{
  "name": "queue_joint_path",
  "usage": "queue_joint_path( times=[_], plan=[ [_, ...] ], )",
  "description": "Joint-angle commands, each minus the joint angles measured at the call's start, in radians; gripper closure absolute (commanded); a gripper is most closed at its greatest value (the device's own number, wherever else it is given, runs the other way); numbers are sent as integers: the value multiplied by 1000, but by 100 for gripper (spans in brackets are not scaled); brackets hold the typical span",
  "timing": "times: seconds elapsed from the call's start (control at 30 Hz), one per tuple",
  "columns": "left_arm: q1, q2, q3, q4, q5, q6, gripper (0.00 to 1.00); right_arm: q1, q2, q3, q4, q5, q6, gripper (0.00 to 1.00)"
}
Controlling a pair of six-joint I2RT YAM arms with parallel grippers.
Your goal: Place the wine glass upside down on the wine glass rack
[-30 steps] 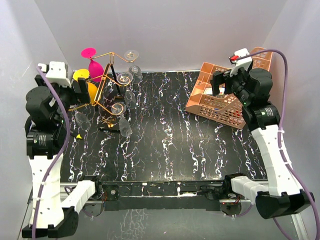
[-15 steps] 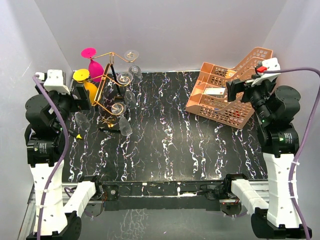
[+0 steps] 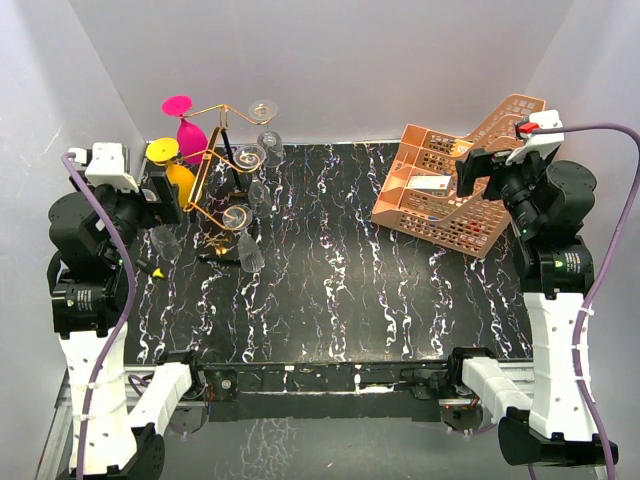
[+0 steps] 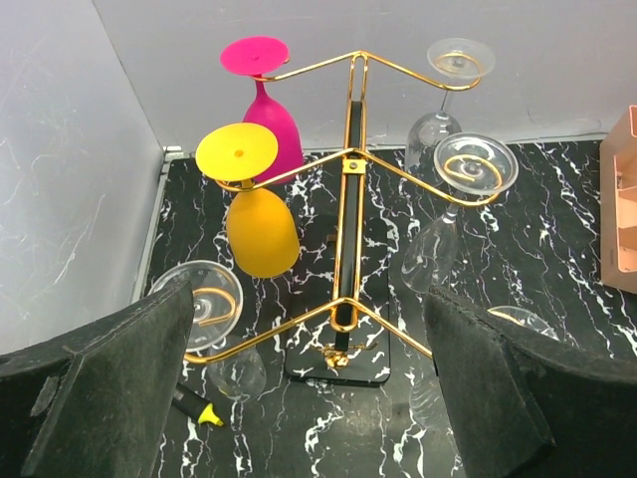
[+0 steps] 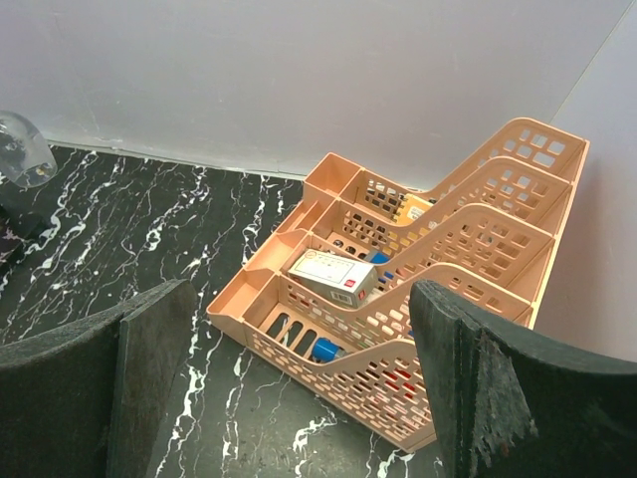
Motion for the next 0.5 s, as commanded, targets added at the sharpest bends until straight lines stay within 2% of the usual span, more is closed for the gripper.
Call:
queue_joint_path(
  times=[0.0,0.47],
  plan=[
    [10,-3,46,-21,-13,-20,3,-7,-5,13,18,19,19,1],
    [10,13,58,-27,-37,-30,3,-9,3,10,12,24,19,1]
  ],
)
